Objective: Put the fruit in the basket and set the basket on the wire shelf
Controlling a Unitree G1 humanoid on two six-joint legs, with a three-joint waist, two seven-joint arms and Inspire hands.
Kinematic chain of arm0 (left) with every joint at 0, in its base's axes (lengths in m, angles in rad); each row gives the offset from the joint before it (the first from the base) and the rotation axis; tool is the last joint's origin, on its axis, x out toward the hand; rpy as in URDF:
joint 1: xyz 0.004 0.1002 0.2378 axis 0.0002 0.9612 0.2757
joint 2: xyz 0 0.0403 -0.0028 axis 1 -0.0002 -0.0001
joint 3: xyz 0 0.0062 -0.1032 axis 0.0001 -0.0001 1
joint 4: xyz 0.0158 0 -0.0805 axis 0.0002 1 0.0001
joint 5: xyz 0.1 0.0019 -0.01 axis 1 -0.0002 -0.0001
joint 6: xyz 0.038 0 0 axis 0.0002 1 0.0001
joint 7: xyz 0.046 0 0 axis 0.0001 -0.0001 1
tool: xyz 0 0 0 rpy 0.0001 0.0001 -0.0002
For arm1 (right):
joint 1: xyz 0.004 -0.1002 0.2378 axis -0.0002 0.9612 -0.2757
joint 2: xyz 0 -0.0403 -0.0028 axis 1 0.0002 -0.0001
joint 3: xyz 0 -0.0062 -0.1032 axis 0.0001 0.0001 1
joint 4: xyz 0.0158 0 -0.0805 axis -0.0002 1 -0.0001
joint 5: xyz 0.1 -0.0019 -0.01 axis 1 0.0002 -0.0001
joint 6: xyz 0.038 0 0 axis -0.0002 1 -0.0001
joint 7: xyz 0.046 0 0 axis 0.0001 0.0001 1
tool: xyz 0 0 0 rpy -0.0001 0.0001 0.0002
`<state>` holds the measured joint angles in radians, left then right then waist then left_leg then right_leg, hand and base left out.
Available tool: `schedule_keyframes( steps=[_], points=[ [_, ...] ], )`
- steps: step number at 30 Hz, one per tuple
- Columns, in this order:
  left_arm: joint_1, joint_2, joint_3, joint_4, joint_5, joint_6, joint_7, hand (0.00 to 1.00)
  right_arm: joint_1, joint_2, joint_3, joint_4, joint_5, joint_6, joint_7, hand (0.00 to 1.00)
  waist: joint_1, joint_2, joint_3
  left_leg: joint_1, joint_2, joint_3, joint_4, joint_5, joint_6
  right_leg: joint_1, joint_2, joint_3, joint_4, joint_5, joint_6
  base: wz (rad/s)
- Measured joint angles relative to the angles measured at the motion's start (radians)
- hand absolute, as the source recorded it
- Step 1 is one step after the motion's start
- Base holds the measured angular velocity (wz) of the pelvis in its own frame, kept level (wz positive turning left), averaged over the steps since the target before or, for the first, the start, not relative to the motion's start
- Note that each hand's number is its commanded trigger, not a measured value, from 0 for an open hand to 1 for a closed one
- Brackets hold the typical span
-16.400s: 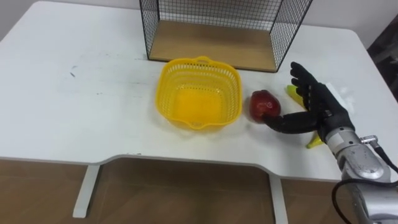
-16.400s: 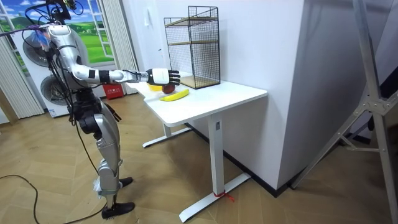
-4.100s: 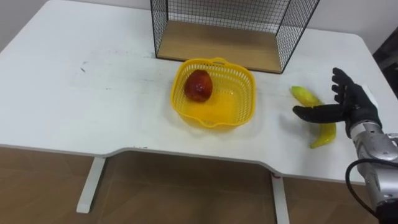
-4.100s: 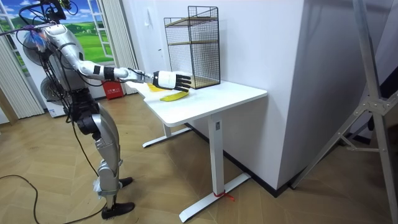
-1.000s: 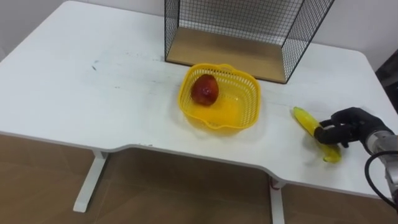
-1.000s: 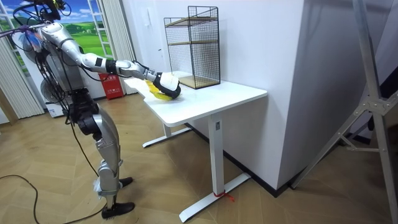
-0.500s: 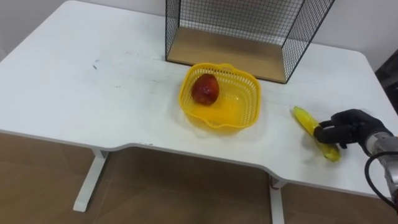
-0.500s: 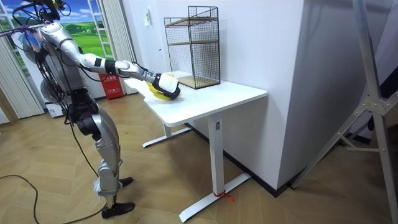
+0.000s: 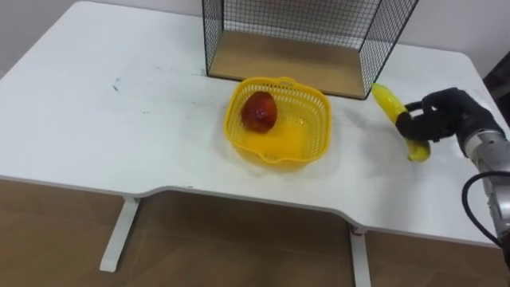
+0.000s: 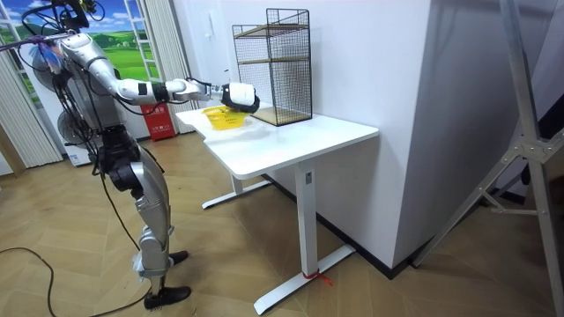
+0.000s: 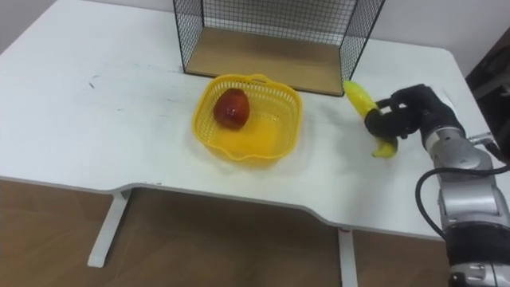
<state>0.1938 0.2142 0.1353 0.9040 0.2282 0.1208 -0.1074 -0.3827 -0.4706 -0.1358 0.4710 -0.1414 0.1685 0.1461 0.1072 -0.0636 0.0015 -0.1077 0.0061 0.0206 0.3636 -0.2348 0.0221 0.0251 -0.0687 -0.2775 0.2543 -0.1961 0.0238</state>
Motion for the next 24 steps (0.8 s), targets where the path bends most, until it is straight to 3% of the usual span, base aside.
schedule_keyframes(
  steps=[5, 12, 17, 24],
  points=[
    [0.012, -0.003, -0.001, 0.002, 0.009, 0.0, 0.035, 0.0, 0.046, 0.022, 0.015, -0.177, 0.002, -0.007, -0.026, 1.0, 0.005, 0.0, 0.0001, 0.017, 0.0, 0.005, -0.011, 0.0, 0.0, 0.011, 0.0, 0.004, -0.001, 0.0, 0.0, -0.01],
    [0.016, -0.007, -0.005, 0.013, 0.007, 0.001, 0.06, 0.0, 0.046, 0.022, 0.072, -0.276, 0.022, -0.007, -0.031, 1.0, 0.006, -0.013, 0.0045, 0.018, 0.001, 0.01, -0.02, 0.003, -0.001, 0.006, -0.001, 0.007, 0.0, 0.0, 0.0, -0.03],
    [0.011, -0.008, -0.006, 0.005, 0.008, 0.002, 0.062, 0.0, 0.046, 0.022, 0.076, -0.344, 0.035, -0.008, -0.033, 1.0, 0.01, -0.024, 0.0031, 0.0, 0.001, 0.006, -0.016, 0.003, -0.001, -0.007, -0.001, 0.003, 0.001, 0.0, 0.0, 0.02],
    [-0.001, -0.009, -0.03, -0.022, 0.007, 0.004, 0.078, 0.0, 0.032, 0.023, 0.087, -0.37, 0.018, -0.008, -0.03, 1.0, 0.014, -0.015, 0.0066, -0.018, 0.001, 0.002, -0.009, 0.003, 0.0, -0.018, -0.001, 0.0, 0.0, 0.0, 0.0, 0.02]
  ],
)
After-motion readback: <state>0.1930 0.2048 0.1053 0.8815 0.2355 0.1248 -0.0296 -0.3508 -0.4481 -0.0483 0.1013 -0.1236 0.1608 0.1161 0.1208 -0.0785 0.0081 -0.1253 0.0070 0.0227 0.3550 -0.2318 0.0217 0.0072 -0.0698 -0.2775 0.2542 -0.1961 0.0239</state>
